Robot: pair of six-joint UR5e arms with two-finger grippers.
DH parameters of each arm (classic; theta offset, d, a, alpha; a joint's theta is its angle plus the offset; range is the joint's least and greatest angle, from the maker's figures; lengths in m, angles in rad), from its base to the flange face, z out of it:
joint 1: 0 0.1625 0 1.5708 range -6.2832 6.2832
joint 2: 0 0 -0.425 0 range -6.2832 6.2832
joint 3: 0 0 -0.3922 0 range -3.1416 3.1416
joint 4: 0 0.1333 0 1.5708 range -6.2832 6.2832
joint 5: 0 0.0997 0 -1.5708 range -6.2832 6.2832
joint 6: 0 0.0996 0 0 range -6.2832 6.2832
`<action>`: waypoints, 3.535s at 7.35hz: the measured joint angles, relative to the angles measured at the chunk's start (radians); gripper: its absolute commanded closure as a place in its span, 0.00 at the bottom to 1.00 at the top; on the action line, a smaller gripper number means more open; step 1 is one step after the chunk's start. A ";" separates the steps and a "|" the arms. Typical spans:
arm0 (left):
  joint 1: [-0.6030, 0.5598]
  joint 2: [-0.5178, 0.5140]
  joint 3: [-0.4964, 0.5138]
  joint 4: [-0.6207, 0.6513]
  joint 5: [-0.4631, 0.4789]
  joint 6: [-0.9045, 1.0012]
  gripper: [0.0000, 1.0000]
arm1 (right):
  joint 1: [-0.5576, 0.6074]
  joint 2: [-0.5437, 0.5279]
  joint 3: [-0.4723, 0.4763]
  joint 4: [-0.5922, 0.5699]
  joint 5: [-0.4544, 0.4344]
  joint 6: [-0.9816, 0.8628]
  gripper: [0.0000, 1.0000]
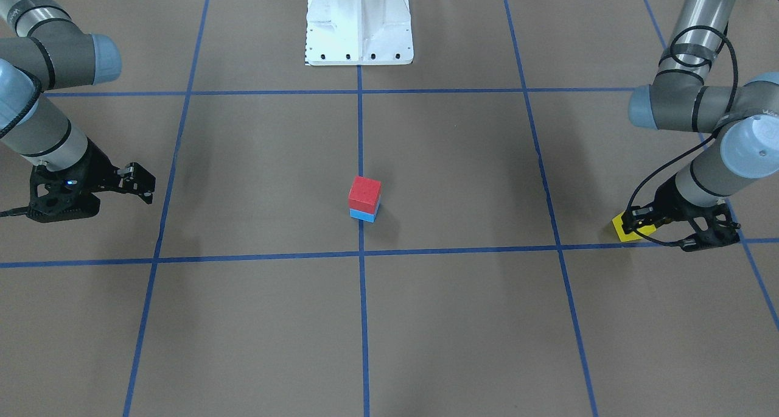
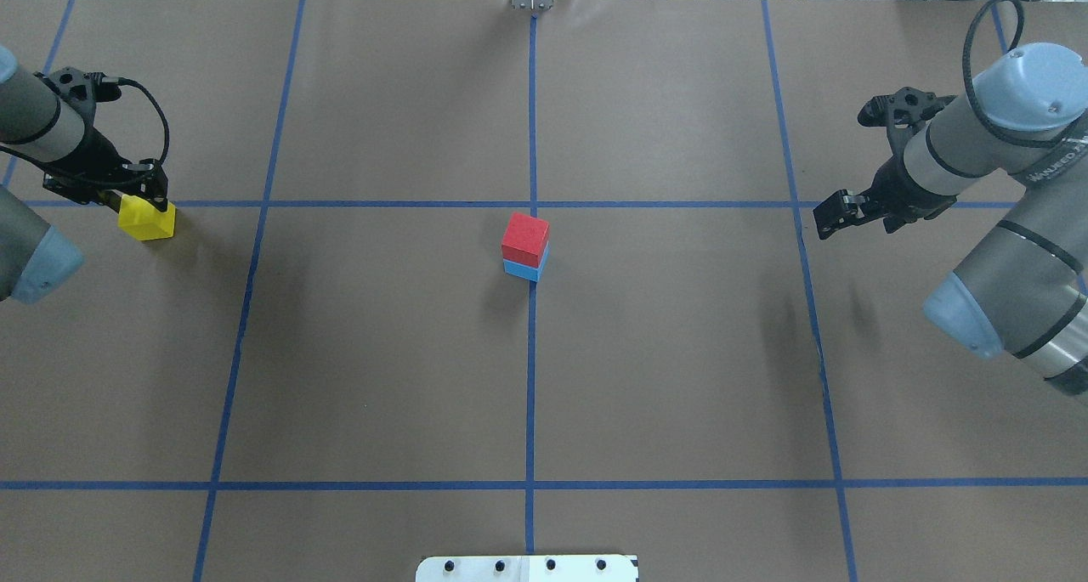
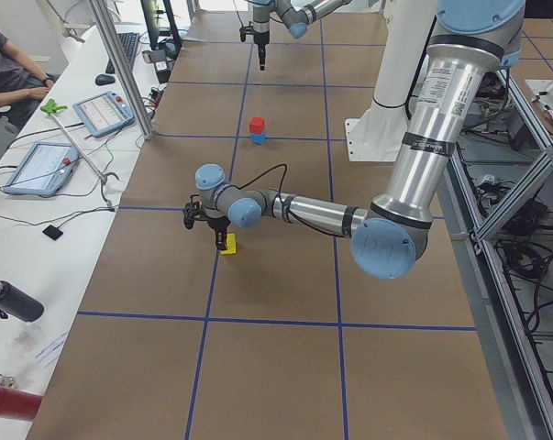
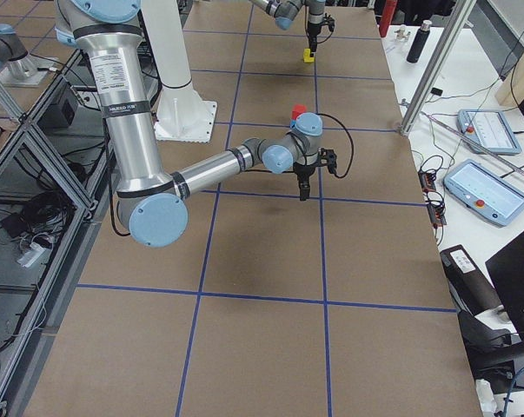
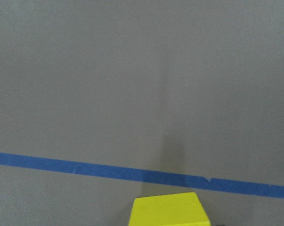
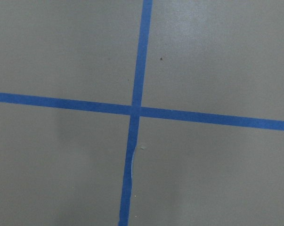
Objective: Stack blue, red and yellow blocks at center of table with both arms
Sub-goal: 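Carry the yellow cube with the left gripper over the red cube, then lower the yellow cube onto the red cube with the left gripper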
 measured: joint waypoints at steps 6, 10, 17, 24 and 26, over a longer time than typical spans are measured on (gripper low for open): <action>0.098 -0.284 -0.217 0.262 -0.006 -0.182 1.00 | 0.133 -0.053 -0.002 -0.002 0.018 -0.110 0.00; 0.292 -0.512 -0.188 0.366 0.152 -0.269 1.00 | 0.274 -0.126 -0.050 -0.006 0.109 -0.345 0.00; 0.370 -0.733 0.008 0.468 0.187 -0.193 1.00 | 0.362 -0.165 -0.109 -0.003 0.223 -0.471 0.00; 0.388 -0.775 0.070 0.508 0.147 -0.057 1.00 | 0.362 -0.166 -0.110 -0.003 0.225 -0.470 0.00; 0.389 -0.776 0.071 0.509 0.142 -0.035 1.00 | 0.362 -0.165 -0.111 -0.003 0.225 -0.467 0.00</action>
